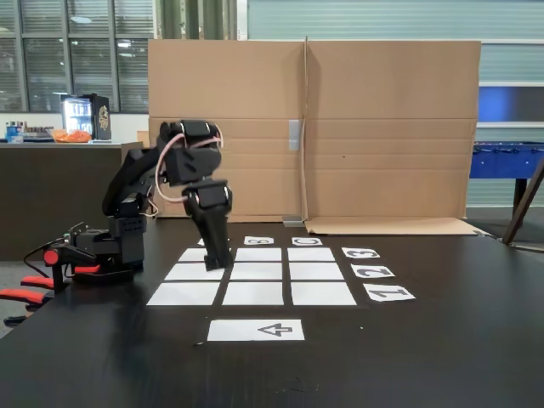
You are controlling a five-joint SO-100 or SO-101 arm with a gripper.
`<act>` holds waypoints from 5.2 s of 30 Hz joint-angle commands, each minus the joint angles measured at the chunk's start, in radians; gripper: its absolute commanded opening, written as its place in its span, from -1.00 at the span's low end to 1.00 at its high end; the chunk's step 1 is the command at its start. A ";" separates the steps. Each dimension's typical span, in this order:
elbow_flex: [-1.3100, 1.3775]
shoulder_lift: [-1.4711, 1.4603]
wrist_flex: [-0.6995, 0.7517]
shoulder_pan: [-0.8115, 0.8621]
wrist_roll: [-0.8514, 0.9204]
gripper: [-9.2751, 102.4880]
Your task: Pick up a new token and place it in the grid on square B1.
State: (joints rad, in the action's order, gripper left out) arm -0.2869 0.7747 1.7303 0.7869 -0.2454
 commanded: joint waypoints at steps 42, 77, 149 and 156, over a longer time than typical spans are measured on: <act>-0.620 0.663 0.002 -0.331 -0.069 -0.66; -0.552 0.028 -0.012 -0.480 -0.064 -0.66; -0.434 -0.057 -0.018 -0.440 -0.067 -0.35; -0.428 0.011 -0.012 -0.448 -0.072 -0.35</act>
State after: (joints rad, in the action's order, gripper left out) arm -0.7440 0.7026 1.7089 0.3359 -0.3083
